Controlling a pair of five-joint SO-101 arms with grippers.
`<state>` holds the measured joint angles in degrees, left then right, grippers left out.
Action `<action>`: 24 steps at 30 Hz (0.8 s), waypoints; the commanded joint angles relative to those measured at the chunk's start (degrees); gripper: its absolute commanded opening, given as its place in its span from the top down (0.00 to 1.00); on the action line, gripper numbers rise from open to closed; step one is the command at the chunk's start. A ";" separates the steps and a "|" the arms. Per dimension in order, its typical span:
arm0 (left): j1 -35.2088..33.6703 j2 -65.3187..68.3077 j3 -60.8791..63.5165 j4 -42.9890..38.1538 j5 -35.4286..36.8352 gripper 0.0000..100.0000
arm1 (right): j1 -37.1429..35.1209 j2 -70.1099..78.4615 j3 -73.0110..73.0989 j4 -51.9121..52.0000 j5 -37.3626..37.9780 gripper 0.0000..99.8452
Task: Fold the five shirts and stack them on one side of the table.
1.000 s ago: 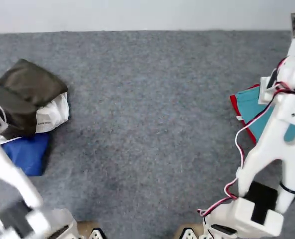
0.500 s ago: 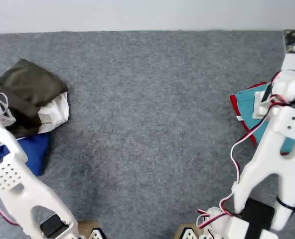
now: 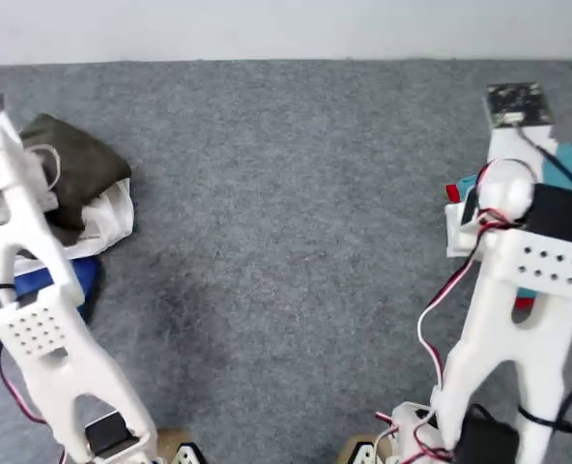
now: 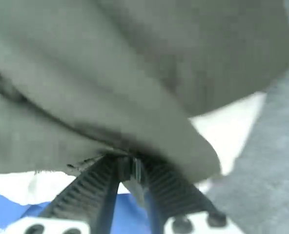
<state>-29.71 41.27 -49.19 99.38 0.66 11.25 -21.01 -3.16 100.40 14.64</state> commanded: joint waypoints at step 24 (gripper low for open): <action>75.60 -47.56 46.29 1.05 -21.19 0.99 | 12.62 -28.79 25.76 -15.34 0.44 0.80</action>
<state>42.02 -3.30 -3.47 99.38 -17.10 18.55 -47.03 20.22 87.82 14.81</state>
